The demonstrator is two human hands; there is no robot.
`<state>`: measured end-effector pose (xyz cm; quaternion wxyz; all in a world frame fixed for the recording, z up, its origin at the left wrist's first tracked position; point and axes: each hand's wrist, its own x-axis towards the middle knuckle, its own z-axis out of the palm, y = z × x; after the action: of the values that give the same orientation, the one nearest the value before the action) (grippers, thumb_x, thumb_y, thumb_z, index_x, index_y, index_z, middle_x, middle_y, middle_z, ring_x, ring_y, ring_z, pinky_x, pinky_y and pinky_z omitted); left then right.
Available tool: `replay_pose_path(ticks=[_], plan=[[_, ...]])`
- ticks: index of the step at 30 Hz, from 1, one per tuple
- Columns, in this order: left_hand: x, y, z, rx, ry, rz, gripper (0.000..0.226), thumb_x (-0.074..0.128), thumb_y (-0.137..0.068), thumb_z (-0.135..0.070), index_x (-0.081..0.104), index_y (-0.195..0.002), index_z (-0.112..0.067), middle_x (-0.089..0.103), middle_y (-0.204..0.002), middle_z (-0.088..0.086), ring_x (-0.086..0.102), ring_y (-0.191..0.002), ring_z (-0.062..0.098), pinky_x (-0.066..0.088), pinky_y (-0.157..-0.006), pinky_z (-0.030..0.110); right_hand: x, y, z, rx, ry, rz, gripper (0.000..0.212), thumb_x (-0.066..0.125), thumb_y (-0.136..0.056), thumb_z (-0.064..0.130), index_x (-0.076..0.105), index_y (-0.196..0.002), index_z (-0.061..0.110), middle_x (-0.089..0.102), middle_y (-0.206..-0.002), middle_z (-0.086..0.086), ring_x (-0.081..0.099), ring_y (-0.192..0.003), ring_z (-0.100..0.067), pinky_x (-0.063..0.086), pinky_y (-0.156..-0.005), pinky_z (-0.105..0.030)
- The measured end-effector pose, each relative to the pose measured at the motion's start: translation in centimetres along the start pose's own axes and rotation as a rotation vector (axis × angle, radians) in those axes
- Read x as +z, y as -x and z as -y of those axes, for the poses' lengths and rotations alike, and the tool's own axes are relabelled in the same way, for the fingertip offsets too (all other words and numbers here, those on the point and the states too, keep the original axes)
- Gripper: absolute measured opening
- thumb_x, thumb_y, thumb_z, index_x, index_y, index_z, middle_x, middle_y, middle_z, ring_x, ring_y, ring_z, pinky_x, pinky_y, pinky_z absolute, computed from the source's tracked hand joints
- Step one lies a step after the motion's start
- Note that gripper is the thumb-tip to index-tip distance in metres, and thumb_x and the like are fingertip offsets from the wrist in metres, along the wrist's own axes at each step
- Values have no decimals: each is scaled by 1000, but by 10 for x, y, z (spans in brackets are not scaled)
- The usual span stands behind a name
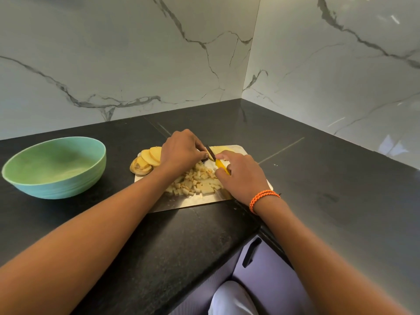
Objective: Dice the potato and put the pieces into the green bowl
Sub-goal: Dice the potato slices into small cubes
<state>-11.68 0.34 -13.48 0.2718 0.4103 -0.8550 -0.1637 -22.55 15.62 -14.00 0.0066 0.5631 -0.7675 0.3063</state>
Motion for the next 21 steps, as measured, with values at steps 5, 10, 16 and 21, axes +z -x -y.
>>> replay_pose_path(ticks=[5,10,16,21], plan=[[2,-3,1,-4,-8,-10,13,85,-88,-37,85,-96,-27,75,-81,-11,64,-71,7,45,-55,23,7,-6,-3,8,42,-16,38,58,-94,39,63,-130,32,56,-80,5,54,-75,-17,51,-72,-34],[5,-3,2,17,-13,-10,14,83,-89,-37,85,-98,-27,77,-87,-9,63,-72,6,43,-54,21,10,-6,-3,2,59,-25,37,58,-94,42,62,-131,34,67,-91,2,58,-78,-15,56,-75,-37],[5,0,-1,75,-58,-16,6,81,-89,-36,83,-86,-31,76,-88,-13,64,-75,7,48,-59,23,5,-10,-2,-13,89,47,35,57,-95,40,61,-130,34,65,-106,3,59,-86,-17,50,-75,-34],[4,1,-3,61,-87,-27,14,82,-86,-36,77,-74,-31,73,-83,-14,59,-68,5,42,-55,23,-4,6,-4,5,57,55,35,58,-94,39,61,-129,35,62,-96,4,58,-85,-17,48,-72,-34]])
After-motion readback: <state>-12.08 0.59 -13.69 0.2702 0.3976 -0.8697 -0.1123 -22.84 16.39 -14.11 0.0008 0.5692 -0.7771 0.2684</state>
